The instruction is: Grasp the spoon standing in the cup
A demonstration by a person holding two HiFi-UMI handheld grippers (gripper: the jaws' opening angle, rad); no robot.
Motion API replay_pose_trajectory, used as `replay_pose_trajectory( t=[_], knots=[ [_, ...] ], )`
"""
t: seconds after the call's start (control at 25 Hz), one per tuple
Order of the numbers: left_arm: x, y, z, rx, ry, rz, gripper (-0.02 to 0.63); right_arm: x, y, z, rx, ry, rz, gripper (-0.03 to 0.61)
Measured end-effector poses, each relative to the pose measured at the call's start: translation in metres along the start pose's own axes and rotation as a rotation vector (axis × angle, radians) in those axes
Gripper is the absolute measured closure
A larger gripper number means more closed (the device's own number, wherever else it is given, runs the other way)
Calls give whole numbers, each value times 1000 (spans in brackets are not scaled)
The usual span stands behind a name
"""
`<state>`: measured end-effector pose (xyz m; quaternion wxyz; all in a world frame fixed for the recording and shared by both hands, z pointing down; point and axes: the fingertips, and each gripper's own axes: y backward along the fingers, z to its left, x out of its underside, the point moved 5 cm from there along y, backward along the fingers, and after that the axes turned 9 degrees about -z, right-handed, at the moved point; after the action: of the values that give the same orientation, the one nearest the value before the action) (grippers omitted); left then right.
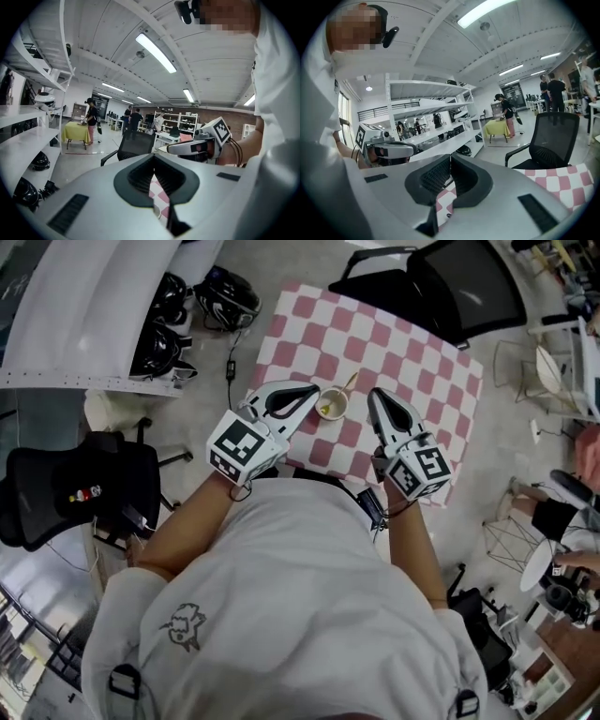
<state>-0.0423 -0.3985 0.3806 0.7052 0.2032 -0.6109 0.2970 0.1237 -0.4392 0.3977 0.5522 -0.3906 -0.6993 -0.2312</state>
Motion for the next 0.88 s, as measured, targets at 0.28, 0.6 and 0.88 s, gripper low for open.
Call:
replay_pose_trajectory(
  t=[0.28, 0.6, 0.88],
  knots=[
    [17, -10, -8, -137, 19, 18, 600, 14, -4, -29, -103, -17, 50, 546],
    [45, -12, -17, -242, 47, 50, 600, 37, -11, -50, -175, -27, 95, 545],
    [80, -17, -15, -239, 108, 115, 600, 75, -19, -68, -137, -94, 161, 545]
  ],
)
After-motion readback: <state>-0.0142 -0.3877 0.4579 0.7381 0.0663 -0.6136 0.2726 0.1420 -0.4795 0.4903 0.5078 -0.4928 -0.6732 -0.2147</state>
